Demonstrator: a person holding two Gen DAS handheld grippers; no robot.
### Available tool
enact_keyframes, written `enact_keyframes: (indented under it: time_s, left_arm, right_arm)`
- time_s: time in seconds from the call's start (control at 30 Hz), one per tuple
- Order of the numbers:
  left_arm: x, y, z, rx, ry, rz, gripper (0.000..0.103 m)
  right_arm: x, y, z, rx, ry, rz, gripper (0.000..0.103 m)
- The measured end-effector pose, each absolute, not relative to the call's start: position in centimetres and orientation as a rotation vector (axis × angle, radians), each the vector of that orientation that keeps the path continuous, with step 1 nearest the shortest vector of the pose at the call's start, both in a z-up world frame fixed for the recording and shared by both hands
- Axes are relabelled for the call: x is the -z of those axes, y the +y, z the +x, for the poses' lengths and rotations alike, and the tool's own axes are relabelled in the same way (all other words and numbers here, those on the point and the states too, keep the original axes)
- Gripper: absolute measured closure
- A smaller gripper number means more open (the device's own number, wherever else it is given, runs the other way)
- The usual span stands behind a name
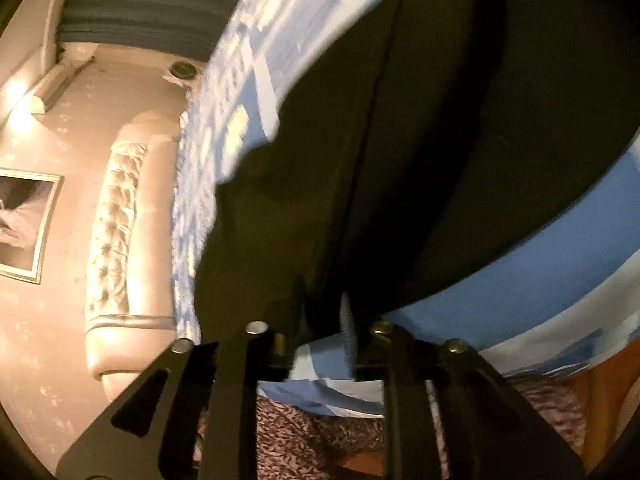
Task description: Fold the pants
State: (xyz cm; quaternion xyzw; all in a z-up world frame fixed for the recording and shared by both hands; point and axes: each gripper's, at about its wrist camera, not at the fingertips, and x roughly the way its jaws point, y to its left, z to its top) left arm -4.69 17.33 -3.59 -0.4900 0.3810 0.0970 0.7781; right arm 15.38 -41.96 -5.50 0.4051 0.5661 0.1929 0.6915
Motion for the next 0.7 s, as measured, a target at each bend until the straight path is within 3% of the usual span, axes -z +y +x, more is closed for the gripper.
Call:
enact_keyframes:
  time_s: [0.03,0.13,0.17,0.23,0.4,0.63,0.67,0.7]
  left_arm:
    - [2.8,17.1,-5.1,-0.243,0.820,-1.008,0.080]
    - [1.0,16.8,-6.0,-0.313,0.789,-0.910,0.079]
    - [0.2,16.7,-6.0,-0.332,0.773,-0.877,0.077]
    - [-0.8,16.4,-5.8,-0.332,0.745,-0.832,0.051]
    - [-2.2,14.5,-1.4,-0.255,0.686,-0.743,0.031]
    - [-0.1,10.3,4.1,-0.149,0.720,-0.821,0.025]
    - [0.4,9.9,4.5,-0.148,0.730,-0.830,0.025]
    - [0.9,9.3,4.9,-0.145,0.746,-0.840,0.025]
  right_arm:
    - [4.8,-43.0,15.6,-0.423,1.243,0.903,0.066]
    - [1.8,-50.5,16.4,-0.290,1.087,0.850,0.054]
    - [1.3,-52.8,16.6,-0.240,1.053,0.854,0.054]
    - [1.1,-60.2,17.0,-0.081,0.963,0.922,0.053]
    - [4.5,-72.2,17.2,0.181,0.894,1.117,0.053]
    - [8.9,-75.3,19.1,0.149,0.864,1.252,0.054]
    - [8.6,-75.0,19.3,0.148,0.871,1.223,0.057]
    - [8.3,-74.8,19.6,0.146,0.884,1.176,0.084]
